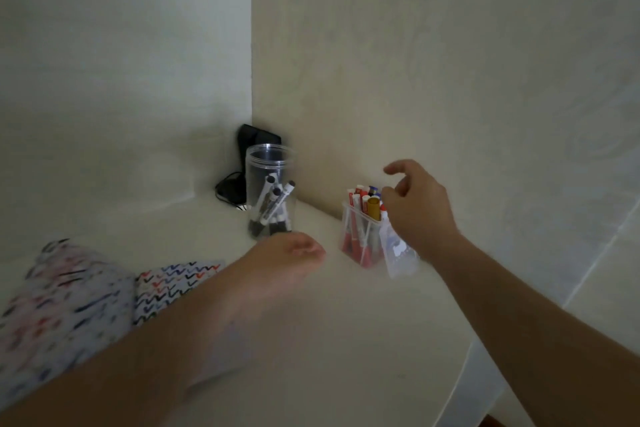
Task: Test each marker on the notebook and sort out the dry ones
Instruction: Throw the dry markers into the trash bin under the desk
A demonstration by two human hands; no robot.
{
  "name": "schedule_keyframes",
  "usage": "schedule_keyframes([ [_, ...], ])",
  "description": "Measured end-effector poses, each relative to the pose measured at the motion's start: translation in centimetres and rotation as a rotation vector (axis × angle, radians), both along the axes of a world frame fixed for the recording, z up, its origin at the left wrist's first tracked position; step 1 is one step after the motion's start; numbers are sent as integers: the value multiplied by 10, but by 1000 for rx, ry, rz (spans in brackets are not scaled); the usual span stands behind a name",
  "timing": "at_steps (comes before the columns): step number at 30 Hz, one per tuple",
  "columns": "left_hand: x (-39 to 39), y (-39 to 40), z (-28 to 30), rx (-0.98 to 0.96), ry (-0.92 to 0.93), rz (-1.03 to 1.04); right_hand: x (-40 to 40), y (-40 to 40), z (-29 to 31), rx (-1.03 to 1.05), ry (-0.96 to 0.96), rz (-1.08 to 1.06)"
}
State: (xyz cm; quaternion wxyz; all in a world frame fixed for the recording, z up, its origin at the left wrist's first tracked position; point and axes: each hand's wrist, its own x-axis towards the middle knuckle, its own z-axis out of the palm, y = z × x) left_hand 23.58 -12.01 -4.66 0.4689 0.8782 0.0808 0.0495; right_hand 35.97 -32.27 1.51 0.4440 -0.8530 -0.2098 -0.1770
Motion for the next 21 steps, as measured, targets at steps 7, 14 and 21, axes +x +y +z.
schedule_keyframes([
  [7, -100, 88, -15, 679, 65, 59, -106, 86, -74, -405, 72, 538],
  [14, -190, 108, -47, 812, 61, 151, -159, 134, -116, -569, -54, 547],
  [21, -204, 94, -66, 892, 66, 207, -168, 133, -133, -545, -147, 477],
])
